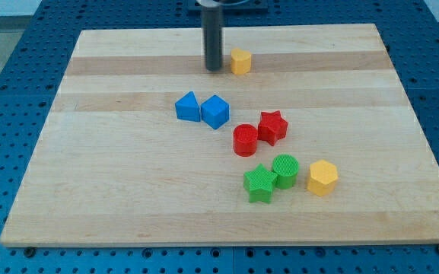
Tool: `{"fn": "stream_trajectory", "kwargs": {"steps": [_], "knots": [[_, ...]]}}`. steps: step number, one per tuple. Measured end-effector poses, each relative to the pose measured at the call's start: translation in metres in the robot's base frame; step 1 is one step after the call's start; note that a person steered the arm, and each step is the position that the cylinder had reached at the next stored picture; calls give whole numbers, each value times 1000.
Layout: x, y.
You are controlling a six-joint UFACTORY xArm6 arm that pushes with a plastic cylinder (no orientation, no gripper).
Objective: Place the heart top of the blue blocks
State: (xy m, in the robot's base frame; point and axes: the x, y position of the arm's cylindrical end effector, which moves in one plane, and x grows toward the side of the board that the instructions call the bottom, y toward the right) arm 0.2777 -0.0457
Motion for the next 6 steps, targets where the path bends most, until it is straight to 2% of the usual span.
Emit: {"fn": "stream_trajectory", "kwargs": {"steps": [1,2,3,4,5,6], "knots": [[-6,-4],[50,0],[80,30],[60,59],[12,43],[-5,32]]}}
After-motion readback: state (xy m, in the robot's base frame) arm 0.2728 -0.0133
